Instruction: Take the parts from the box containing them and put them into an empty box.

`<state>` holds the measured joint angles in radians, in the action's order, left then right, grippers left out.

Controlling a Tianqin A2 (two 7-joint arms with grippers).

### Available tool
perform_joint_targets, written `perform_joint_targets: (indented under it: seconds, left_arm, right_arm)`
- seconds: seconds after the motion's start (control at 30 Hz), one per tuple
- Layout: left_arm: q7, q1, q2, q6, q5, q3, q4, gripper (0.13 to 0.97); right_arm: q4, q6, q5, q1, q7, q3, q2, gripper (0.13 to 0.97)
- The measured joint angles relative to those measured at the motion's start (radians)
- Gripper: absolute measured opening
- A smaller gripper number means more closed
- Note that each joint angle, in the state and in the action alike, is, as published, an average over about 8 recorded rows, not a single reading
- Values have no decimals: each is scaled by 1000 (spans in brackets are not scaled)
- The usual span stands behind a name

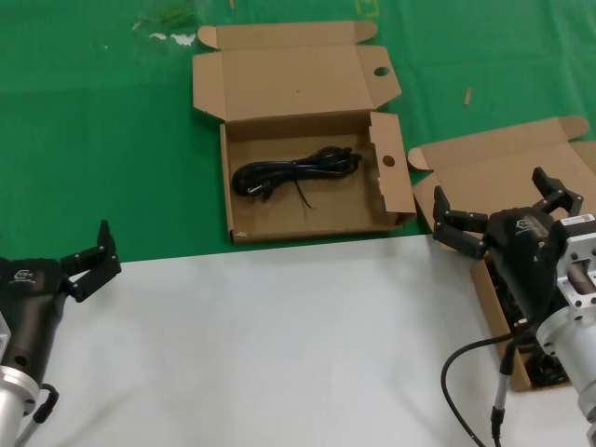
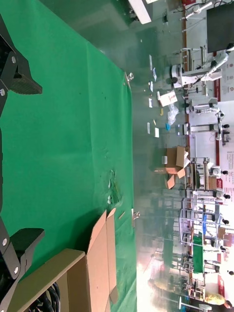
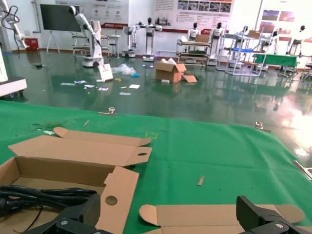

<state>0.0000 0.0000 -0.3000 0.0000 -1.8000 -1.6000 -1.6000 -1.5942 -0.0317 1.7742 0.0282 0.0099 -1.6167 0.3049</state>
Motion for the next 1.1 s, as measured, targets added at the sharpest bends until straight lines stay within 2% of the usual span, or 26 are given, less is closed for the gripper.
perform_joint_targets:
  seconds: [1.1]
  left_arm:
    - [0, 0, 0, 0, 0, 0, 0, 966]
  right_arm:
    - [0, 0, 0, 0, 0, 0, 0, 966]
